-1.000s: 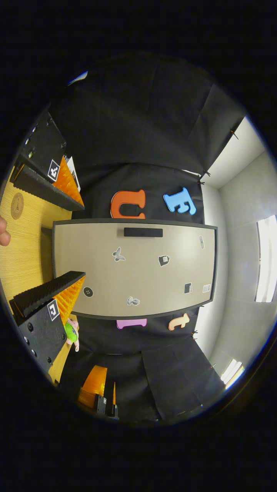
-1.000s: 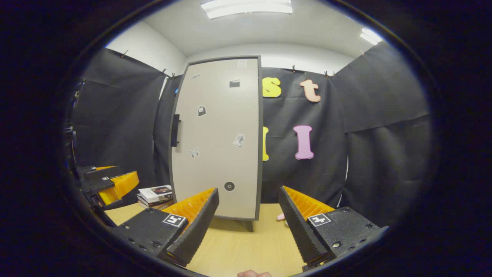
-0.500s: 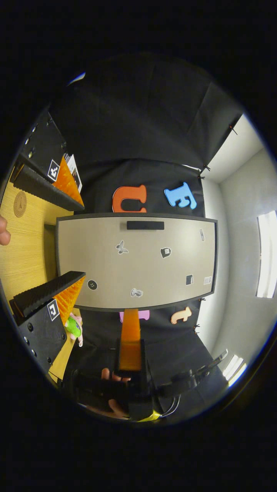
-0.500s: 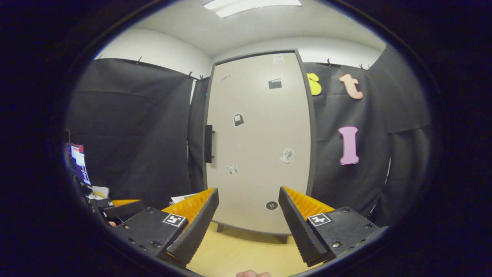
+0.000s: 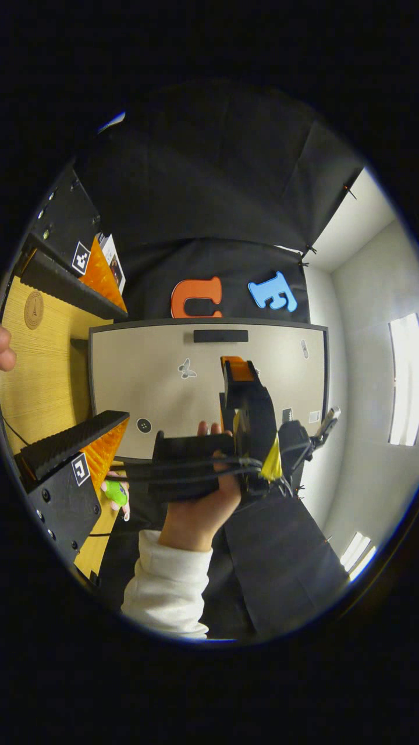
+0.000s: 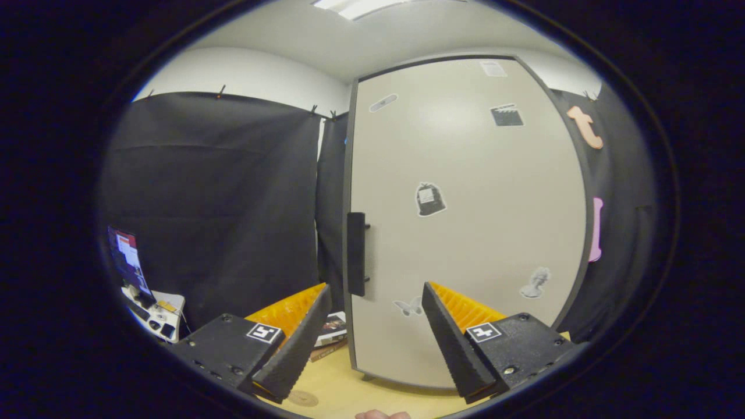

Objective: Open the cabinet door with the right hand, grasp the bottle in the cabinet with the left hand and place it on the coaster, then close the cabinet door with the right hand.

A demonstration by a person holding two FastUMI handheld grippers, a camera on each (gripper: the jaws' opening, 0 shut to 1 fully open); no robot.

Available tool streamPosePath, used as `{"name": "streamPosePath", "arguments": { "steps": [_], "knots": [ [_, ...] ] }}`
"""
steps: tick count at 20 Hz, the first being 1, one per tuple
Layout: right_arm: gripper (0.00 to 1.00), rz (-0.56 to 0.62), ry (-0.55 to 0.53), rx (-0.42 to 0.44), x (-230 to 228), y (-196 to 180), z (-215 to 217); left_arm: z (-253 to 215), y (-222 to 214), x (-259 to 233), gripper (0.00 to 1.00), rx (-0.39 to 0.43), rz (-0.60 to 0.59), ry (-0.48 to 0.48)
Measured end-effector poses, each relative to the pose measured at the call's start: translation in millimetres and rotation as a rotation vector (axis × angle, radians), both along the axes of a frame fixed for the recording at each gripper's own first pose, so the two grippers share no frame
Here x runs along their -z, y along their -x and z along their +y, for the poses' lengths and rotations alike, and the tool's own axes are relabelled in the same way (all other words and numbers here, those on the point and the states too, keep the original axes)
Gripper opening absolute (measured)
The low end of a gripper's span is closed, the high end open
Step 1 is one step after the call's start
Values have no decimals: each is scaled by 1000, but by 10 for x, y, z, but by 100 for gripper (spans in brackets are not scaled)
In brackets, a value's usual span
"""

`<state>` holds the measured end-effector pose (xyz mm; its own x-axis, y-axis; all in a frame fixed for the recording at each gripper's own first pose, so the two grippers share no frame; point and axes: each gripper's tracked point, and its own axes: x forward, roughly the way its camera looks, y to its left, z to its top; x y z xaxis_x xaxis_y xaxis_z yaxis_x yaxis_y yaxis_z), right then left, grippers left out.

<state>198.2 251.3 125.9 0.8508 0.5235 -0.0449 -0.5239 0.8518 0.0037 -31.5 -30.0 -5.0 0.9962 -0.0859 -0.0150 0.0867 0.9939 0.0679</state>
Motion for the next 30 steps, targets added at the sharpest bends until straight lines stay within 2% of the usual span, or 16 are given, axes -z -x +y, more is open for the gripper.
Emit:
{"name": "streamPosePath", "arguments": {
  "steps": [4, 8, 10, 15, 16, 17, 18, 22, 23, 28, 30],
  "knots": [
    [100, 35, 37, -8, 103, -363, 383, 131, 13, 12, 94, -44, 2, 0],
    [100, 74, 29, -25, 142, -669, 642, 252, 0, 16, 94, -69, 0, -1],
    [99, 77, 33, -6, 147, -794, 701, 278, -3, 17, 95, -77, -2, -5],
    [81, 53, 44, 16, 113, -940, 805, 312, -15, 26, 95, -82, -1, -18],
    [71, 45, 46, 21, 105, -951, 819, 316, -19, 35, 95, -81, 1, -19],
    [67, 39, 51, 29, 99, -967, 827, 323, -26, 39, 94, -82, 2, -19],
    [57, 36, 55, 38, 105, -987, 838, 338, -25, 43, 95, -84, 3, -18],
    [37, 29, 35, 65, 95, -998, 803, 408, -44, 51, 95, -96, 5, -12],
    [36, 32, 10, 57, 84, -1003, 793, 426, -30, 58, 95, -98, 5, -11],
    [18, 39, 13, 59, 106, -984, 798, 615, 12, 70, 95, -138, -3, -28],
    [17, 58, 3, 36, 101, -943, 799, 711, 38, 95, 95, -156, 2, -7]
  ]
}}
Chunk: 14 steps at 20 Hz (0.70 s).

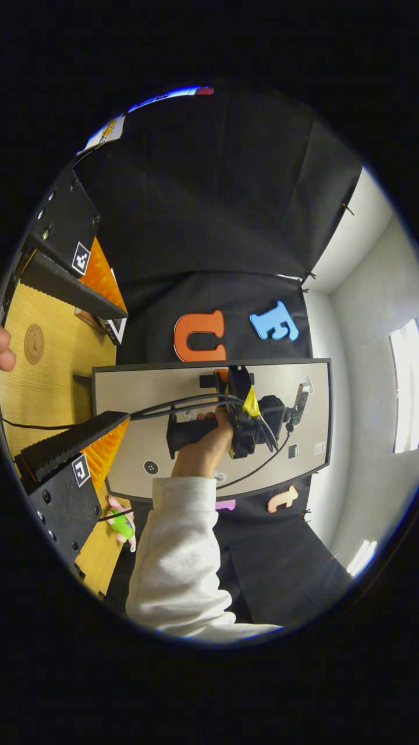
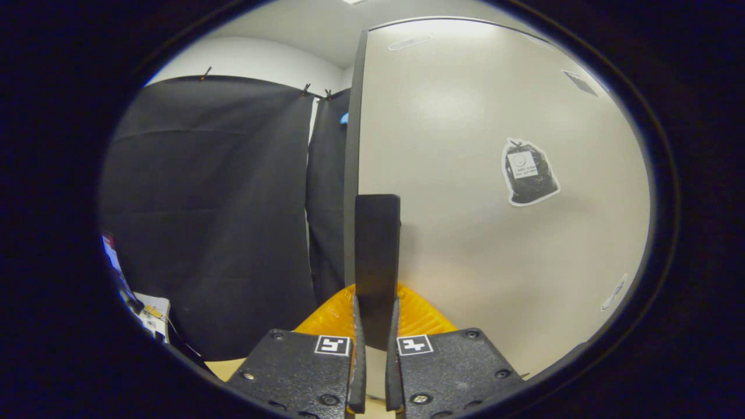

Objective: Open the cabinet door with the right hand, grasp the bottle in the cabinet with the left hand and place it on the coaster, then close the cabinet door with the right hand.

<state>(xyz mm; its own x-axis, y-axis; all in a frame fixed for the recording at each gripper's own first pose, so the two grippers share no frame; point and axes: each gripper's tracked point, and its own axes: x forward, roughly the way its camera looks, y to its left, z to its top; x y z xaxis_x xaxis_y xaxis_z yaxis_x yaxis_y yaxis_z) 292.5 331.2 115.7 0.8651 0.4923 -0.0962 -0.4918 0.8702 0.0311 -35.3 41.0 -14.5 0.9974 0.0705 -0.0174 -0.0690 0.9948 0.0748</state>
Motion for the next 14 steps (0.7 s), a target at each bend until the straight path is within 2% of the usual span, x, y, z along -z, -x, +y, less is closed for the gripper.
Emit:
{"name": "streamPosePath", "arguments": {
  "steps": [3, 9, 14],
  "knots": [
    [16, 13, 5, -23, -16, 150, -16, 75, 42, 92, 95, -14, 24, 34],
    [17, -31, -26, -87, -38, 594, -168, 207, 57, 43, 95, -35, 15, 32],
    [17, -37, -31, -129, 0, 765, -355, 104, 9, 79, 95, 1, 31, 49]
  ]
}}
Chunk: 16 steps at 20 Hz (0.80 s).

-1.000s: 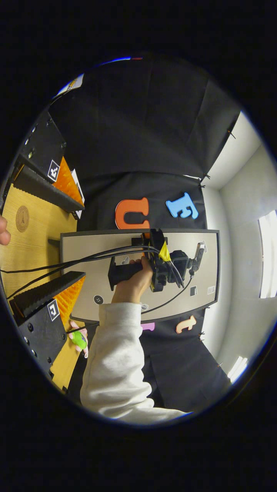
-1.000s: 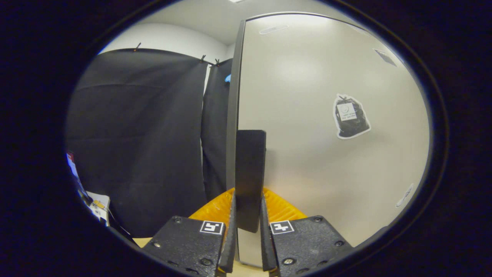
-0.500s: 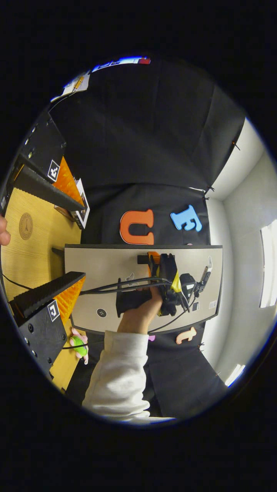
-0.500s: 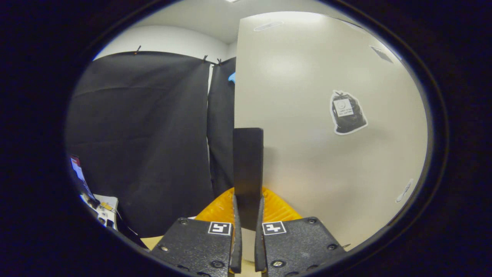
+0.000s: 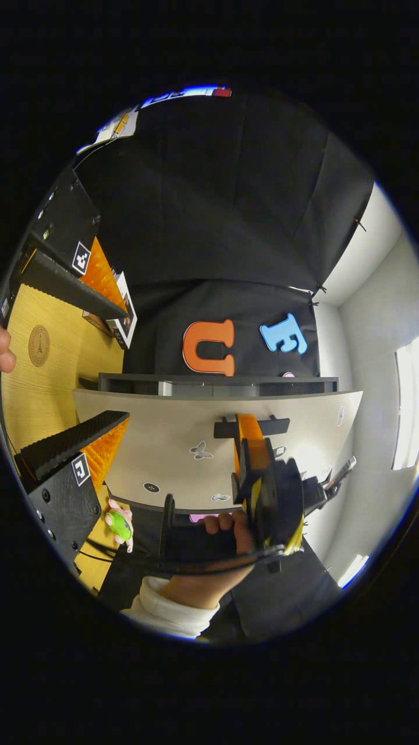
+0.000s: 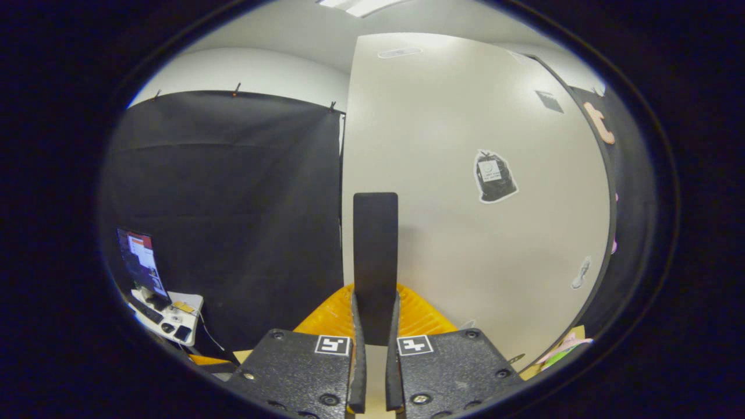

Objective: Open the cabinet door with the right hand, grasp the bottle in the cabinet with the left hand and place it on the coaster, then close the cabinet door with the right hand.

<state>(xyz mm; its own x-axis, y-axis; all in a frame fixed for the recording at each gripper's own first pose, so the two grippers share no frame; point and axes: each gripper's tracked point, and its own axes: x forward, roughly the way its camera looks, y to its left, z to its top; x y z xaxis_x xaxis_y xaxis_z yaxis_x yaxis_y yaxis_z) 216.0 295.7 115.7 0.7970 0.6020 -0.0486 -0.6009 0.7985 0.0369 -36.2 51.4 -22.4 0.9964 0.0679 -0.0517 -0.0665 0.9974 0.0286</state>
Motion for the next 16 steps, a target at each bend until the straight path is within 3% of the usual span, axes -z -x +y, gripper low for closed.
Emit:
{"name": "streamPosePath", "arguments": {
  "steps": [8, 16],
  "knots": [
    [17, 33, 32, -8, -10, 189, -349, -415, -95, -30, 95, 113, 0, 4],
    [16, 30, 38, 109, 0, 232, -596, -882, -105, -33, 95, 234, 10, -8]
  ]
}}
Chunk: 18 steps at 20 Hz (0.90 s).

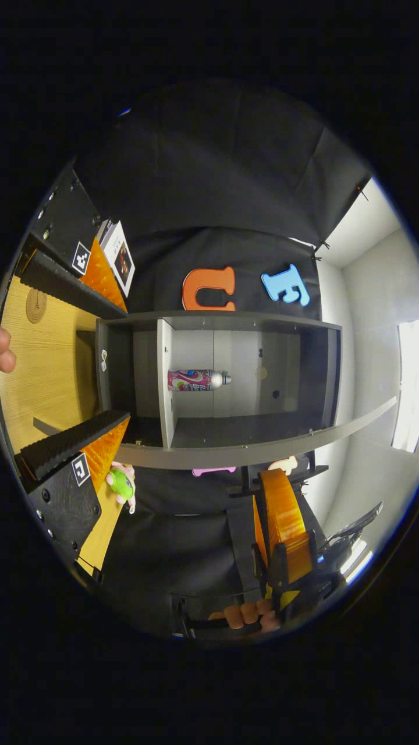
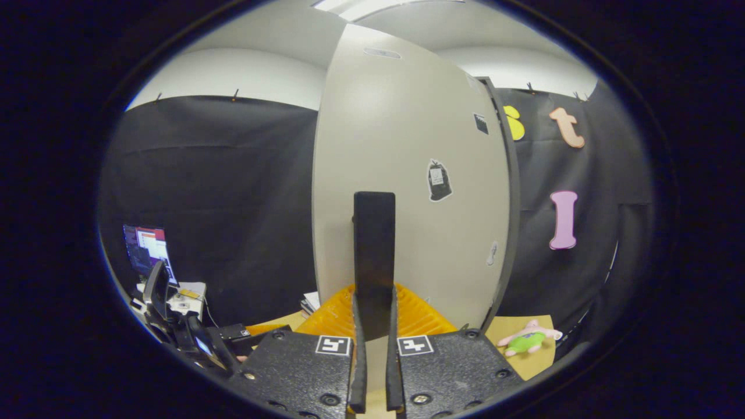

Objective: Open the cabinet door with the right hand, grasp the bottle in the cabinet with the left hand and place it on the coaster, then close the cabinet door with the right hand.

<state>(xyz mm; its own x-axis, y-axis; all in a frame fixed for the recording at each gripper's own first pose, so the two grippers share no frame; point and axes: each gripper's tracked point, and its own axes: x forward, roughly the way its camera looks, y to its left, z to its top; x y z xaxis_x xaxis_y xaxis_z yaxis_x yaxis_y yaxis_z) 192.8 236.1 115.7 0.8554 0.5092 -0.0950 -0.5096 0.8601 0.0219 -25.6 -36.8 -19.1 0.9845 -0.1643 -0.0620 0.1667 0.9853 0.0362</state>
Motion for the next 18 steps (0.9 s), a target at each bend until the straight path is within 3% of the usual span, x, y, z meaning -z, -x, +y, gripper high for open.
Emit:
{"name": "streamPosePath", "arguments": {
  "steps": [6, 13, 18],
  "knots": [
    [16, -10, -9, 90, -27, 133, -186, -174, 26, 60, 95, 36, 22, 2],
    [15, -26, -8, 256, -47, 169, -619, -338, 3, 104, 95, 76, 26, 7],
    [8, -31, -8, 351, -52, 130, -878, -440, 24, 110, 95, 87, 33, 2]
  ]
}}
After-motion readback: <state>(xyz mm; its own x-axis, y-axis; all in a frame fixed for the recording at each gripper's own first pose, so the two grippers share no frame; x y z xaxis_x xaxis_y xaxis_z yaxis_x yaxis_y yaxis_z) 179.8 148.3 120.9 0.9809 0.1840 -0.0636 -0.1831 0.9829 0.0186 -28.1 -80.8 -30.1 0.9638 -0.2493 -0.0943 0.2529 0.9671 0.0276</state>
